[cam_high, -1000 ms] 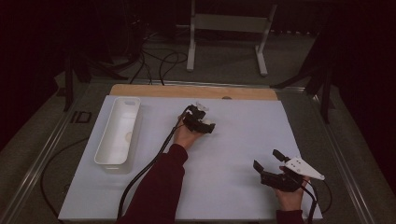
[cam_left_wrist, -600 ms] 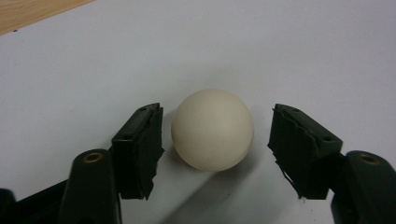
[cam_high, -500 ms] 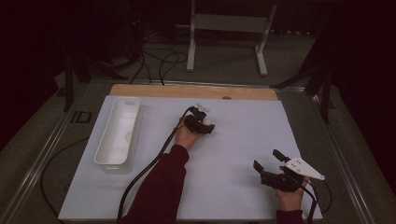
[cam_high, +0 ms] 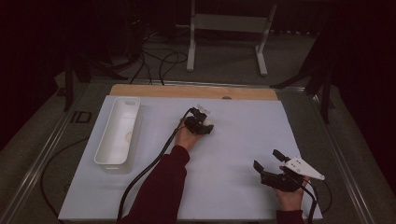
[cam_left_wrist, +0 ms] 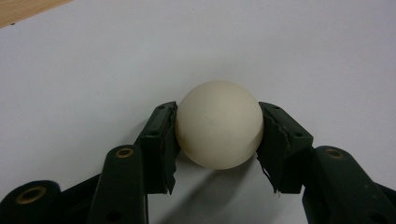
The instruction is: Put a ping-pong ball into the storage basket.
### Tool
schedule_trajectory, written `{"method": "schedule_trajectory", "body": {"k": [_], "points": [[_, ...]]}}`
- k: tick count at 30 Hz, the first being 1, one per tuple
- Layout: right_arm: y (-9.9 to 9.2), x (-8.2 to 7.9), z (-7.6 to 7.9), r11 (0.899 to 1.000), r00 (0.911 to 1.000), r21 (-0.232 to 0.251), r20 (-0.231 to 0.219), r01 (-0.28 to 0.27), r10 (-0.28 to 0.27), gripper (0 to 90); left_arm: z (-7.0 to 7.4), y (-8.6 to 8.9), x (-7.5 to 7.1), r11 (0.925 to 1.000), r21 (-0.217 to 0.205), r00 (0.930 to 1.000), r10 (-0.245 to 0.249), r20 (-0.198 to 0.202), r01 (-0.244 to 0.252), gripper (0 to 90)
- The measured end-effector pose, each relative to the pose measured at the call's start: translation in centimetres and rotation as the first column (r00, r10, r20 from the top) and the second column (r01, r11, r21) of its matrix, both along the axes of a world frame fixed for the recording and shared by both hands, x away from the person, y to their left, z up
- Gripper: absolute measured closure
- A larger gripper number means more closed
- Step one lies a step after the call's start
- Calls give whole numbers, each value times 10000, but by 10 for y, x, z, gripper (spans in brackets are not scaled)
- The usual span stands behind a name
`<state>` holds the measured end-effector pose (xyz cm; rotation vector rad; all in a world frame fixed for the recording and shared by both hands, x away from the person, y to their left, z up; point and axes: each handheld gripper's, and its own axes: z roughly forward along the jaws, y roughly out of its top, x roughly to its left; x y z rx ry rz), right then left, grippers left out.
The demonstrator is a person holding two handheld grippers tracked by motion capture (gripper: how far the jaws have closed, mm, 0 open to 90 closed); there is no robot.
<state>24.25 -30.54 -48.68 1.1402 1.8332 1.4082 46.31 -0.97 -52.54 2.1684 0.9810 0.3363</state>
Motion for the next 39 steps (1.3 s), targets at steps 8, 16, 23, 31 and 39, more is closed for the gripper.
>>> {"method": "schedule_trajectory", "body": {"k": [8,16,23,31,39], "points": [[0,0,0,10000,10000,-18,7,-3,3,93,9,0,-5,10000,-46,9997,-86,235,87,512],[0,0,0,10000,10000,-13,-8,8,-8,93,20,0,-10,9995,-280,9997,-138,187,143,512],[0,0,0,10000,10000,-29,-2,-17,17,93,31,3,-15,9993,-353,9995,-132,281,142,512],[0,0,0,10000,10000,-34,-9,-16,16,93,44,5,-23,9983,-367,9979,-432,479,450,512],[0,0,0,10000,10000,-42,-5,-9,9,93,54,8,-28,9981,-216,9971,-570,513,582,512]]}}
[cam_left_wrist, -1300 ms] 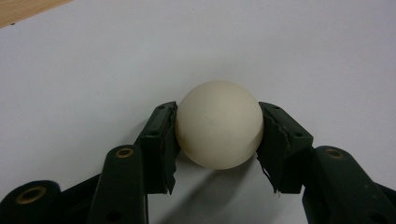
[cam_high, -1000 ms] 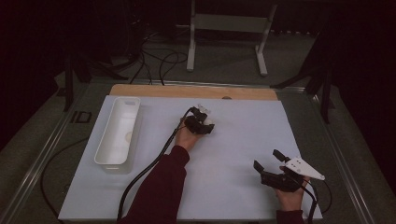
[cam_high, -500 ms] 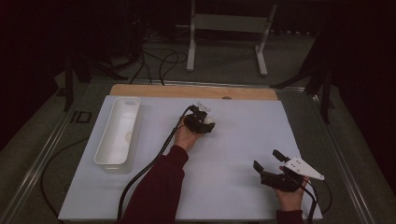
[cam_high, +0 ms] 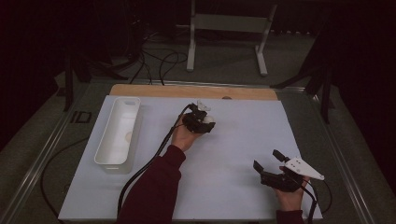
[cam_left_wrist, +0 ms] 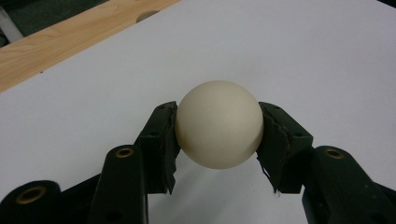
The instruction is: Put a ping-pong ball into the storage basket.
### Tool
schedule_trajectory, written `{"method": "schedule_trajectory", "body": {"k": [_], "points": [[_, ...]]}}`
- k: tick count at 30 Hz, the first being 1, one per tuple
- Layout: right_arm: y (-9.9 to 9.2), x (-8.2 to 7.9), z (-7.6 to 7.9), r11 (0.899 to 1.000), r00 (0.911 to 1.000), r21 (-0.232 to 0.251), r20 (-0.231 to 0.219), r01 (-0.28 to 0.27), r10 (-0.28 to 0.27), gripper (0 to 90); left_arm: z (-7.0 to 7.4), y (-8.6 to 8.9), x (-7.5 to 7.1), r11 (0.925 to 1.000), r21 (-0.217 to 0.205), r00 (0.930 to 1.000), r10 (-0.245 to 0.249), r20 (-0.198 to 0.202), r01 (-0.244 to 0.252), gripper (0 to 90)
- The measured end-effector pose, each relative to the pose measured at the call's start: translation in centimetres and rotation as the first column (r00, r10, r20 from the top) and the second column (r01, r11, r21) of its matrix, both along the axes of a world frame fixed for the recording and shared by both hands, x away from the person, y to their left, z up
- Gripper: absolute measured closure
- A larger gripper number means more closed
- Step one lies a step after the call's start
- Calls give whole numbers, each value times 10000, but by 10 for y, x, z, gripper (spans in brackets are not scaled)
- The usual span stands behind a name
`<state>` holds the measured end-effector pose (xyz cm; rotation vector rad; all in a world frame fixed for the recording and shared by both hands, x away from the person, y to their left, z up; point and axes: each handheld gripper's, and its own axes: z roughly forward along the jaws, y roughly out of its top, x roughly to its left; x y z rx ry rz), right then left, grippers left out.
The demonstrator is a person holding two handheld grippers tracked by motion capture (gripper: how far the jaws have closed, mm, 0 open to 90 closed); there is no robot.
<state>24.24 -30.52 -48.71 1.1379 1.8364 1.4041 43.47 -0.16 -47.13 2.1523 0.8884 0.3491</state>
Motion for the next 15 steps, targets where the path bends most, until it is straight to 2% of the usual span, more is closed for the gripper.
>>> {"method": "schedule_trajectory", "body": {"k": [13,15], "points": [[0,0,0,10000,10000,-3,4,-10,10,93,22,8,-14,9999,-86,9999,-113,77,114,512],[0,0,0,10000,10000,-2,5,-12,12,93,22,8,-14,9999,-86,9999,-113,77,114,512]]}}
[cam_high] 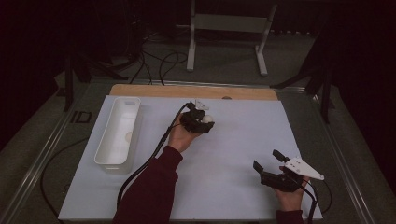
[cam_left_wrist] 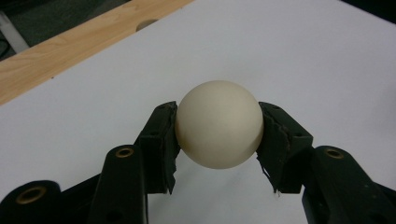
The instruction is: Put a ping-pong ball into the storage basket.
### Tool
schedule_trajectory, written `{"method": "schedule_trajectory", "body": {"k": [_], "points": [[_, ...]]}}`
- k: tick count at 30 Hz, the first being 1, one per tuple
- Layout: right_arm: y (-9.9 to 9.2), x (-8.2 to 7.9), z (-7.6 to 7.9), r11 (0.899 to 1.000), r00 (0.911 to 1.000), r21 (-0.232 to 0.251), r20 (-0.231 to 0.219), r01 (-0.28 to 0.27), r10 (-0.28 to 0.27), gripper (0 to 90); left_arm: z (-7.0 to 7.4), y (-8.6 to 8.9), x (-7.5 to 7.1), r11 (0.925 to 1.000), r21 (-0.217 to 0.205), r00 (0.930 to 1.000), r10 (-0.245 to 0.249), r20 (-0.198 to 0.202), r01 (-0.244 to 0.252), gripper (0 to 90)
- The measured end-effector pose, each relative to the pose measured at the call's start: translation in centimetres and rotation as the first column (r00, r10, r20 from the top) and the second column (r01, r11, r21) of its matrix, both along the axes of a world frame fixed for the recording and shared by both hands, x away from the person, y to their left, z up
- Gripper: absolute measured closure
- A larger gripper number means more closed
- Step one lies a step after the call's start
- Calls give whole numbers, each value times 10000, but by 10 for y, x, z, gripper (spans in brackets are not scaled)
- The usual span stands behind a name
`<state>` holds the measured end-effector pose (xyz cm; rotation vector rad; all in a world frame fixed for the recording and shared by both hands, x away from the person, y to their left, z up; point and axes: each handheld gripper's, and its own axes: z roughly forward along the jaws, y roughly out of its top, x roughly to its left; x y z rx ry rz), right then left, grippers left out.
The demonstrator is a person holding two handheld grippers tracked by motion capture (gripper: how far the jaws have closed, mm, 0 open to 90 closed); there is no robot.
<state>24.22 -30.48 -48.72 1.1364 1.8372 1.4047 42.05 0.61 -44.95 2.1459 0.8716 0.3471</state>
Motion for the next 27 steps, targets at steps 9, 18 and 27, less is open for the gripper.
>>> {"method": "schedule_trajectory", "body": {"k": [9,18,27], "points": [[0,0,0,10000,10000,7,6,15,-15,92,15,14,-12,9997,-253,9996,72,272,-65,512],[1,0,0,10000,10000,14,-1,-2,2,93,22,37,-16,9986,-442,9990,302,331,-288,512],[1,0,0,10000,10000,27,-39,20,-20,92,27,54,-20,9974,-563,9980,467,430,-443,512]]}}
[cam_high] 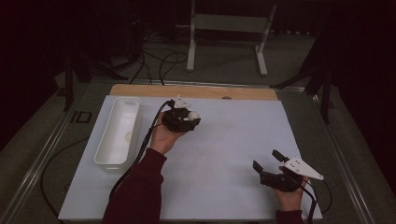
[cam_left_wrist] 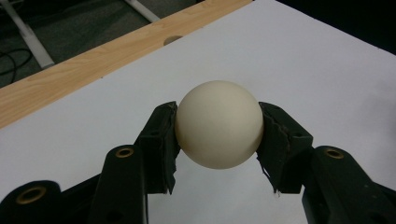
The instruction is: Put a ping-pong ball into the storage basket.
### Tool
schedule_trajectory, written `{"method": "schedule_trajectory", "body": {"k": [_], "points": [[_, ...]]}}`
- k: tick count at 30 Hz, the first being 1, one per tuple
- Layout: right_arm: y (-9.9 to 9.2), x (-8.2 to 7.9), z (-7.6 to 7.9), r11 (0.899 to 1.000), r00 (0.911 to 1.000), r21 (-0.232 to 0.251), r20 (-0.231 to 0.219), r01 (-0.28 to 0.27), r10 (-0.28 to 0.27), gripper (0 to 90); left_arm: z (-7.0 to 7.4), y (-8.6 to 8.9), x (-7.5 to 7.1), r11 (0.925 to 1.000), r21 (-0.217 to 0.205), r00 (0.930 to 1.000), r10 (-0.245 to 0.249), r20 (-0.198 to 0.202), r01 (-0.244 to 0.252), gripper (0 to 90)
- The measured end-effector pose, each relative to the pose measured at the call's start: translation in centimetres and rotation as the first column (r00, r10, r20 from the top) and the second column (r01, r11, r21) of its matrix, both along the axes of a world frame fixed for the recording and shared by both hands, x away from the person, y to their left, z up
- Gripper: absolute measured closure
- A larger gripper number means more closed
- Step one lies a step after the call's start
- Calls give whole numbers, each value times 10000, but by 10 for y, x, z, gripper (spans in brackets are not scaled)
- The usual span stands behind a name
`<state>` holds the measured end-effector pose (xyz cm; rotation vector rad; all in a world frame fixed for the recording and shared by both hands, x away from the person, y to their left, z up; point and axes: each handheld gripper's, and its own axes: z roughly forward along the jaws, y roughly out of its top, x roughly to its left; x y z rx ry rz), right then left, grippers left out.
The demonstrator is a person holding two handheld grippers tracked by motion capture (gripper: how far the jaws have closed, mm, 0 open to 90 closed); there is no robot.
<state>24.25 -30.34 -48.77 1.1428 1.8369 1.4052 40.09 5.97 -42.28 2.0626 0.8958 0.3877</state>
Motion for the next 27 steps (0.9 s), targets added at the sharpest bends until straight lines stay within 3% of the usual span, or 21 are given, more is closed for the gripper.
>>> {"method": "schedule_trajectory", "body": {"k": [16,27], "points": [[0,0,0,10000,10000,-23,5,-23,23,92,0,16,-6,9999,144,9999,88,65,-89,512],[0,0,0,10000,10000,-40,-9,-12,12,92,2,25,-14,9991,412,9994,122,324,-135,512]]}}
